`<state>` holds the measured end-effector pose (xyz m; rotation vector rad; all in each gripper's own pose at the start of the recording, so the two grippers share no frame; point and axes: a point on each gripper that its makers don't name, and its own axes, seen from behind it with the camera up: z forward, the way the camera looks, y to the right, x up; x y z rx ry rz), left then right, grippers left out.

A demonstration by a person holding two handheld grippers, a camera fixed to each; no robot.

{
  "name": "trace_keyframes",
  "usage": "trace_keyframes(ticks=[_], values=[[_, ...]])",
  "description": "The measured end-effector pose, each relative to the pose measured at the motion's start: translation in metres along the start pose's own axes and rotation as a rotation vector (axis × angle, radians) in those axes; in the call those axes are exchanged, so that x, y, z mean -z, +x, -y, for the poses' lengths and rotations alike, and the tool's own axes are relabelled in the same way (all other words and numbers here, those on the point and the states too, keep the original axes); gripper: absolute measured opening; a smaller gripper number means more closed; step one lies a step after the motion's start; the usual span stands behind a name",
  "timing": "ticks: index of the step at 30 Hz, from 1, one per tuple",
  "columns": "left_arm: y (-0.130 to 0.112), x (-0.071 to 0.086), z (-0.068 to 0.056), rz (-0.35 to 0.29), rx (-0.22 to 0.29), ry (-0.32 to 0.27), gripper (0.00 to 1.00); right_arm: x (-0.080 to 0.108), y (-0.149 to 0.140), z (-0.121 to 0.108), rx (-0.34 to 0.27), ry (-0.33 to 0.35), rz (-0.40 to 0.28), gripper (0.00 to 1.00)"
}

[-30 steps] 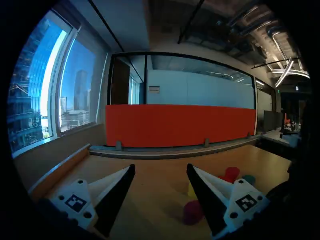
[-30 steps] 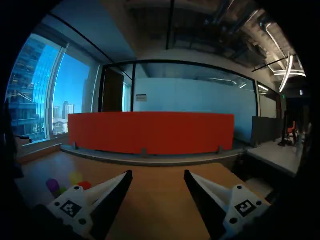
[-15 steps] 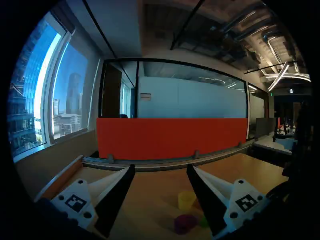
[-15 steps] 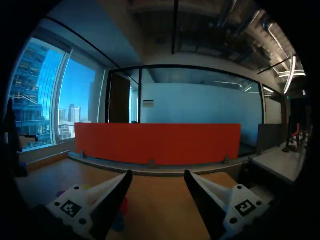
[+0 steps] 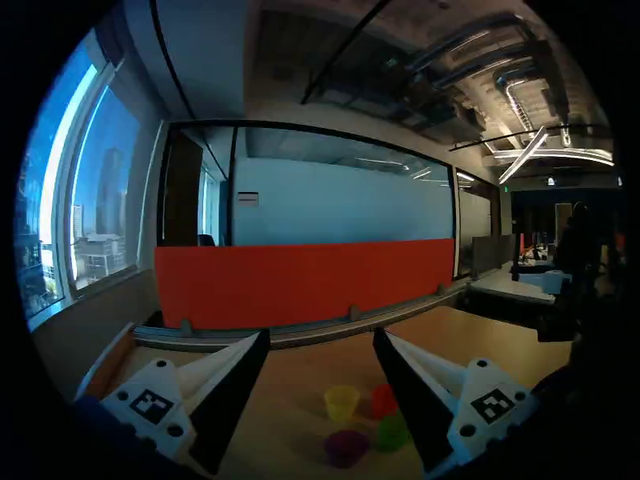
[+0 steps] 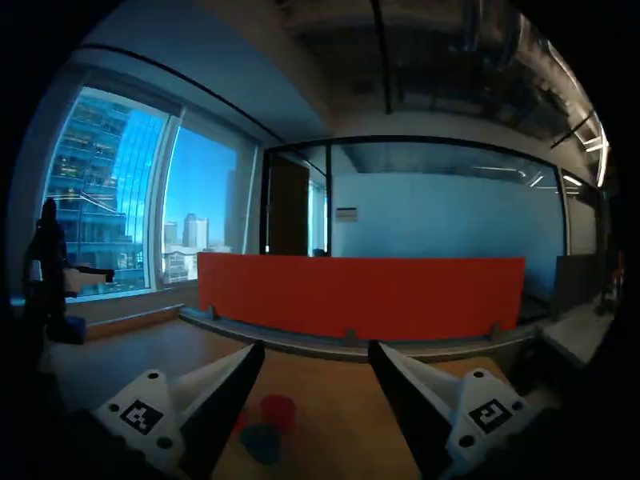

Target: Pour water

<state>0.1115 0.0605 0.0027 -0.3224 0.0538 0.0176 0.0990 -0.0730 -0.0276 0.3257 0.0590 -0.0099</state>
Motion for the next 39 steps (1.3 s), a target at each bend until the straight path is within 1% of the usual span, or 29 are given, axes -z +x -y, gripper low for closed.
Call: trace_keyframes(ticks=[2, 5, 8, 14, 20, 23, 26, 29, 32, 35, 39], values=[[0.002, 0.001, -0.009, 0.004, -0.001, -0.045, 0.96, 0.001, 0.002, 0.007, 0.005, 0.037, 0.004, 1.0], [0.004, 0.002, -0.02, 0.007, 0.008, -0.097, 0.96, 0.001, 0.003, 0.016, 0.004, 0.082, 0.015, 1.0], [0.002, 0.001, -0.028, 0.015, 0.019, -0.137, 0.96, -0.001, 0.003, 0.024, 0.001, 0.117, 0.026, 1.0], [-0.005, 0.0, -0.046, 0.05, 0.005, -0.212, 0.96, -0.007, -0.002, 0.037, 0.027, 0.169, 0.057, 1.0], [-0.015, -0.006, -0.059, 0.101, -0.021, -0.278, 0.96, -0.011, -0.009, 0.048, 0.038, 0.229, 0.096, 1.0], [-0.017, -0.008, -0.065, 0.111, -0.033, -0.307, 0.96, -0.012, -0.015, 0.05, 0.044, 0.25, 0.118, 1.0], [-0.02, -0.008, -0.072, 0.121, -0.035, -0.338, 0.96, -0.012, -0.025, 0.051, 0.05, 0.262, 0.149, 1.0], [-0.028, -0.009, -0.079, 0.141, -0.033, -0.366, 0.96, -0.013, -0.034, 0.053, 0.051, 0.28, 0.178, 1.0], [-0.04, -0.012, -0.084, 0.167, -0.047, -0.389, 0.96, -0.012, -0.041, 0.056, 0.048, 0.297, 0.199, 1.0], [-0.053, -0.014, -0.088, 0.195, -0.074, -0.404, 0.96, -0.013, -0.048, 0.059, 0.047, 0.318, 0.214, 1.0], [-0.073, -0.016, -0.097, 0.238, -0.1, -0.44, 0.96, -0.016, -0.058, 0.058, 0.053, 0.327, 0.234, 1.0]])
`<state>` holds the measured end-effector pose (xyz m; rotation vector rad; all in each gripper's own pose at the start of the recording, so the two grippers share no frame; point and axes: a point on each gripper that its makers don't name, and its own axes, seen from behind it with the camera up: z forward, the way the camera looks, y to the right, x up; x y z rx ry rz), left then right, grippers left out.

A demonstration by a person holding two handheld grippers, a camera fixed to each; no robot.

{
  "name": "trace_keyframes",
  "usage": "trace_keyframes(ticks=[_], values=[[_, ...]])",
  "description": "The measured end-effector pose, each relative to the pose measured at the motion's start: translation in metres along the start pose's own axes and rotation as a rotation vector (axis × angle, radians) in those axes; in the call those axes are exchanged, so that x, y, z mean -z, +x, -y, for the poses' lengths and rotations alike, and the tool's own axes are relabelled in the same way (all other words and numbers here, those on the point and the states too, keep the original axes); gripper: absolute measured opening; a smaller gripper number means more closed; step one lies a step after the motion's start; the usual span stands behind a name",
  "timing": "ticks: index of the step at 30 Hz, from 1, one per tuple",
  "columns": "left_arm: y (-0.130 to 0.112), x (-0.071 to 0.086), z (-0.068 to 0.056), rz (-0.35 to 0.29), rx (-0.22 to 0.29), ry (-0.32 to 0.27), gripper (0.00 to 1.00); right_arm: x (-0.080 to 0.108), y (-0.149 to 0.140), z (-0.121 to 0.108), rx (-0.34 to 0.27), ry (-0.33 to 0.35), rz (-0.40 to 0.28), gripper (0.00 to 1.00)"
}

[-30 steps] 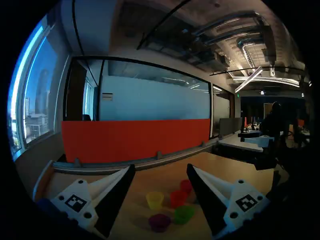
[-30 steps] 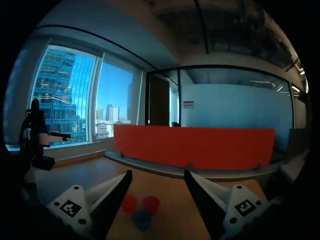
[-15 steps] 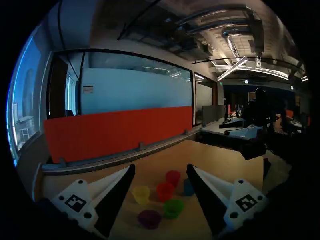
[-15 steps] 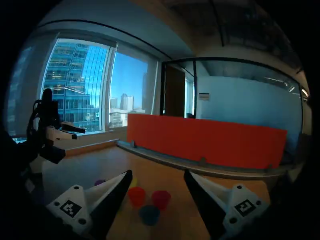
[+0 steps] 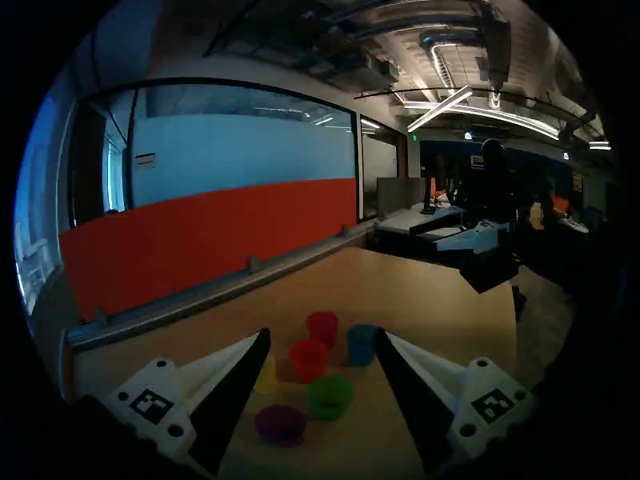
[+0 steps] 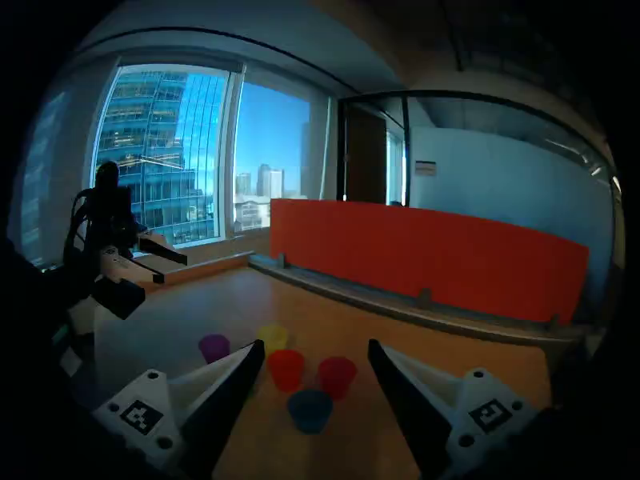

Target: Pour water

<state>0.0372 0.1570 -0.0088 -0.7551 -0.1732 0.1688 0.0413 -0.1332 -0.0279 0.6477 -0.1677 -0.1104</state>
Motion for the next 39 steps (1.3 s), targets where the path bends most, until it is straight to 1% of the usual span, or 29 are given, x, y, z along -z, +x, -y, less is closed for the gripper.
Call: trace_keyframes(ticks=[5, 11, 13, 20, 26, 35, 39], values=[[-0.02, -0.017, -0.008, 0.048, -0.018, -0.036, 0.96, -0.01, -0.015, -0.002, 0.011, 0.011, 0.028, 1.0], [-0.052, -0.039, -0.013, 0.126, -0.033, -0.069, 0.96, -0.025, -0.038, -0.005, 0.019, 0.024, 0.076, 1.0], [-0.061, -0.045, -0.017, 0.147, -0.035, -0.085, 0.96, -0.03, -0.045, -0.005, 0.02, 0.033, 0.091, 1.0], [-0.089, -0.062, -0.028, 0.215, -0.041, -0.134, 0.96, -0.045, -0.07, -0.005, 0.04, 0.055, 0.14, 1.0], [-0.113, -0.072, -0.028, 0.275, -0.052, -0.144, 0.96, -0.059, -0.091, -0.006, 0.045, 0.065, 0.172, 1.0], [-0.148, -0.087, -0.028, 0.368, -0.041, -0.161, 0.96, -0.074, -0.118, -0.008, 0.042, 0.078, 0.211, 1.0], [-0.159, -0.092, -0.025, 0.399, -0.038, -0.154, 0.96, -0.079, -0.127, -0.009, 0.049, 0.083, 0.226, 1.0]])
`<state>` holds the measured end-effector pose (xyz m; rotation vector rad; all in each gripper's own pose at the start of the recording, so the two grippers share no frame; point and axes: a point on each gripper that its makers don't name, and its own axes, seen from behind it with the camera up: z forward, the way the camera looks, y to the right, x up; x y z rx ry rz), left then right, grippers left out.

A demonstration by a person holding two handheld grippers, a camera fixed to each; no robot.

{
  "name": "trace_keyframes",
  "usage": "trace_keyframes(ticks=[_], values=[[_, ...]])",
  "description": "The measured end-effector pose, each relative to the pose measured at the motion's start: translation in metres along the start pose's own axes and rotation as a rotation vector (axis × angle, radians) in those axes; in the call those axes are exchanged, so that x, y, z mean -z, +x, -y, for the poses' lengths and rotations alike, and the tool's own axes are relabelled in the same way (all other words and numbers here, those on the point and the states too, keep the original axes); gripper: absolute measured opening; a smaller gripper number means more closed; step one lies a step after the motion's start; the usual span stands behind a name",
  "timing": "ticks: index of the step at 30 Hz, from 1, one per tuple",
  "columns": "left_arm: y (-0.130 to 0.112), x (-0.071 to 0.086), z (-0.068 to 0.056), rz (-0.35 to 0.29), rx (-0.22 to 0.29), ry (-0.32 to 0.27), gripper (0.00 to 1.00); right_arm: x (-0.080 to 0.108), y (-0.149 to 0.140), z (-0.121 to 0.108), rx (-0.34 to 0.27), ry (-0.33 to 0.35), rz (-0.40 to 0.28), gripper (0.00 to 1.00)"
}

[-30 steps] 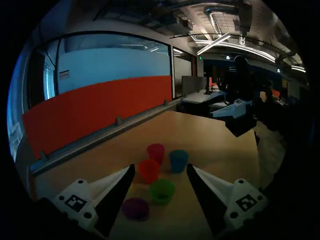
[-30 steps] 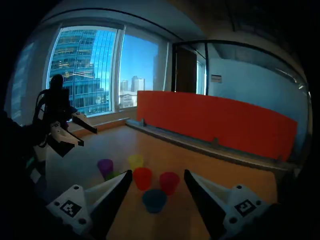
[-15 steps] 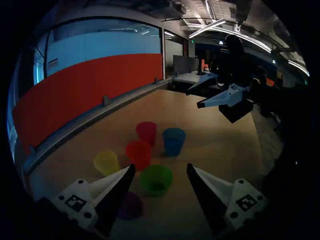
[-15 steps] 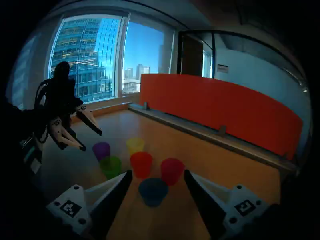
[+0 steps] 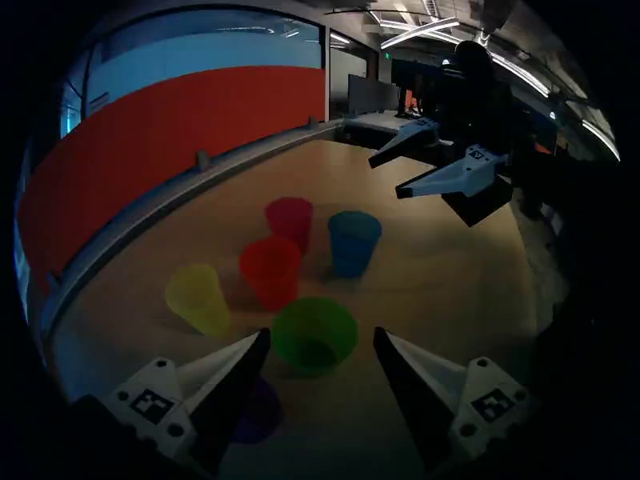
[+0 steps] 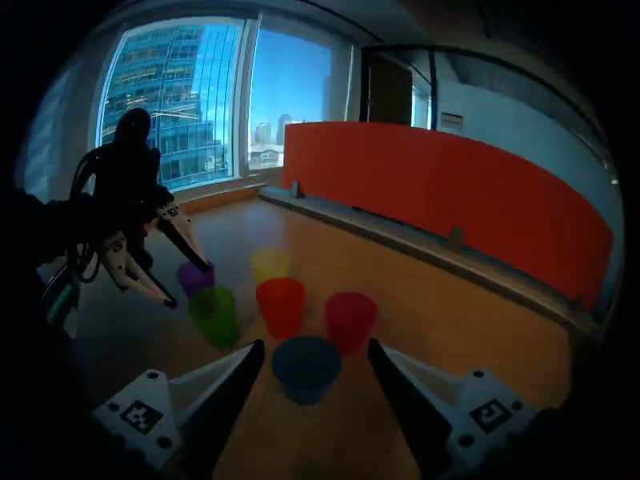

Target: Pour water

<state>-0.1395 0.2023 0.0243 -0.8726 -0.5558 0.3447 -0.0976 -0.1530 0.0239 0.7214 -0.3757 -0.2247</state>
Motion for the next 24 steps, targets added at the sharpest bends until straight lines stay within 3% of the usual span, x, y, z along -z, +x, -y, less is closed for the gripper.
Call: trace_keyframes(ticks=[8, 24], values=[[-0.008, -0.013, 0.008, 0.037, -0.012, 0.024, 0.96, -0.008, -0.006, 0.002, 0.01, 0.009, 0.012, 1.0], [-0.019, -0.033, 0.009, 0.088, -0.008, 0.024, 0.96, -0.018, -0.018, 0.001, 0.007, 0.014, 0.037, 1.0]])
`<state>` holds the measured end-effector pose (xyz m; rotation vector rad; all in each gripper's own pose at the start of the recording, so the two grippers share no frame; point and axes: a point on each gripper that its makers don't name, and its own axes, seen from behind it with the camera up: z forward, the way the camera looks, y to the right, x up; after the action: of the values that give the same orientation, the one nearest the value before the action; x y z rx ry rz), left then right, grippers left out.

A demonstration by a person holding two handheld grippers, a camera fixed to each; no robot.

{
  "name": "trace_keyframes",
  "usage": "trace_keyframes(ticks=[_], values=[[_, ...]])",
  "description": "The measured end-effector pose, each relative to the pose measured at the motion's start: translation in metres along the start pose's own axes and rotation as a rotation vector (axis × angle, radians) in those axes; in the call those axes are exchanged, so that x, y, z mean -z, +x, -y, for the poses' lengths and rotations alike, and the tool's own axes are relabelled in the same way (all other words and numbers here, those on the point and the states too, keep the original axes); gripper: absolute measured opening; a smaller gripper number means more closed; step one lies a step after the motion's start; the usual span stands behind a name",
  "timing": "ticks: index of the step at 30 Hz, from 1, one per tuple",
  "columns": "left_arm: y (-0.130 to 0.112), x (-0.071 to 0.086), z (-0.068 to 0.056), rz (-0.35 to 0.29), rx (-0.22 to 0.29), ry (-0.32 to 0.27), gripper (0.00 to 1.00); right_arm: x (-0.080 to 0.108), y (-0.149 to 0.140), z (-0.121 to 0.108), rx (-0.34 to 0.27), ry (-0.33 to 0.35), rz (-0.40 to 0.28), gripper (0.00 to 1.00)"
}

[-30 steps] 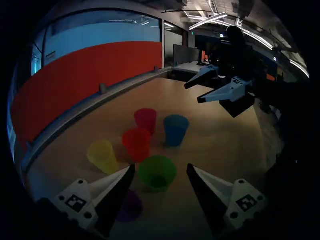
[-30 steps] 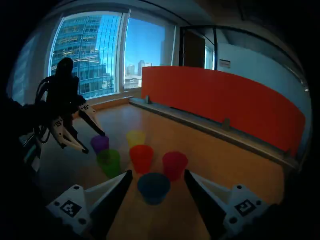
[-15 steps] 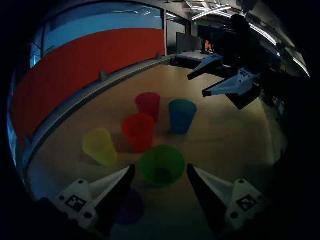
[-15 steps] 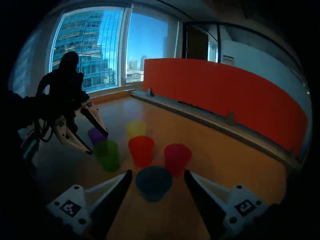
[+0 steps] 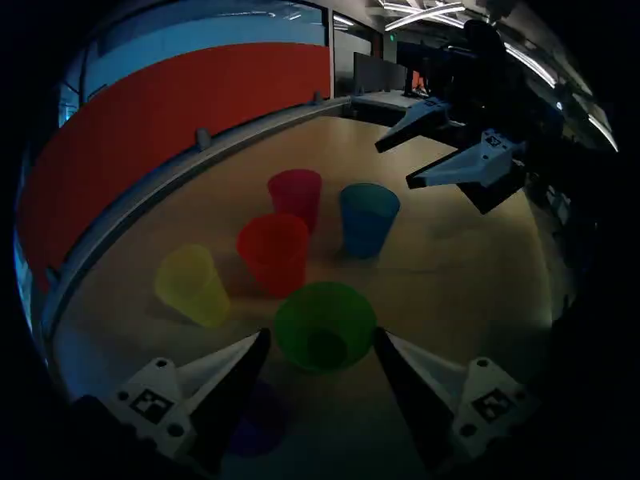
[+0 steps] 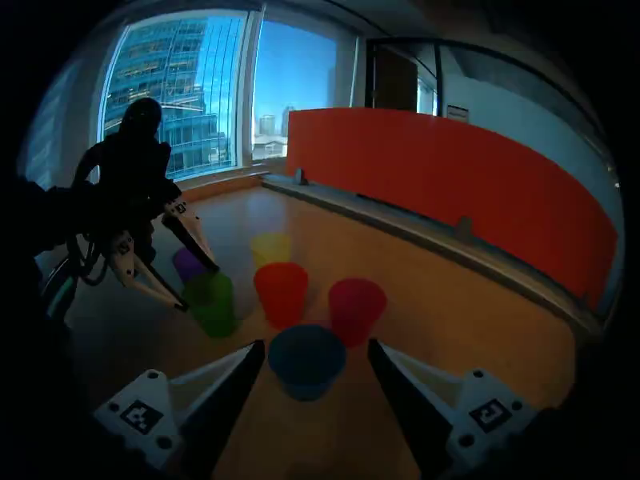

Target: Pour water

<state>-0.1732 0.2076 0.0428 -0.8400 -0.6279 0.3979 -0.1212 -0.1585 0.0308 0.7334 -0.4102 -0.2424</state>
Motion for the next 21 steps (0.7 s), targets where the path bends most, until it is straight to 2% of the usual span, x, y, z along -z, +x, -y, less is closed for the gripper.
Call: trace_keyframes(ticks=[8, 21], values=[[-0.002, -0.01, 0.0, 0.015, 0.003, -0.003, 0.96, -0.004, -0.007, -0.001, -0.001, 0.002, 0.013, 1.0], [-0.002, -0.019, 0.0, 0.0, 0.022, 0.003, 0.93, -0.007, -0.012, -0.002, -0.006, 0.003, 0.023, 1.0]])
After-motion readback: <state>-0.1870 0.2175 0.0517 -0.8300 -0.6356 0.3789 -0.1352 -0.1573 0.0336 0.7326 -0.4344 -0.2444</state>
